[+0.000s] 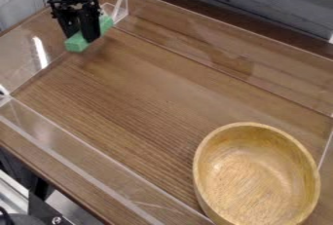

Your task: Put the green block in the brown bowl

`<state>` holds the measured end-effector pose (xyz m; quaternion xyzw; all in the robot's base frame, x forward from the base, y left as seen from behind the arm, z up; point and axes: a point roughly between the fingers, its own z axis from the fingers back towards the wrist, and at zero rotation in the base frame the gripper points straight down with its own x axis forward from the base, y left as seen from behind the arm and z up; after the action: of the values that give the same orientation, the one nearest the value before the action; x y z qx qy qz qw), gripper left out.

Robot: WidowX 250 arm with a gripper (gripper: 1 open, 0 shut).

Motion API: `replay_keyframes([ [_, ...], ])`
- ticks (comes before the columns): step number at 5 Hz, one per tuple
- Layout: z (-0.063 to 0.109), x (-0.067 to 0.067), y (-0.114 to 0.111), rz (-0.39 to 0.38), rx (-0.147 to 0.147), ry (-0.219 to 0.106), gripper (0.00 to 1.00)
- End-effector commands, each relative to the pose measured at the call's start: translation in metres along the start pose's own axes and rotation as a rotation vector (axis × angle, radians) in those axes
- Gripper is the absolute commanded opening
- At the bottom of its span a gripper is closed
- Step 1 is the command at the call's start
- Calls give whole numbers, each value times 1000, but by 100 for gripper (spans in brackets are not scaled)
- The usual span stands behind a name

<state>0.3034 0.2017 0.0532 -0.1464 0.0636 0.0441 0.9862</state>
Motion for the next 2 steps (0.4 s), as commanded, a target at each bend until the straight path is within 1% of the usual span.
replay_keyframes([
  [1, 24, 9, -3, -22, 39, -62, 0],
  [2, 29, 4, -21, -45, 37, -63, 0],
])
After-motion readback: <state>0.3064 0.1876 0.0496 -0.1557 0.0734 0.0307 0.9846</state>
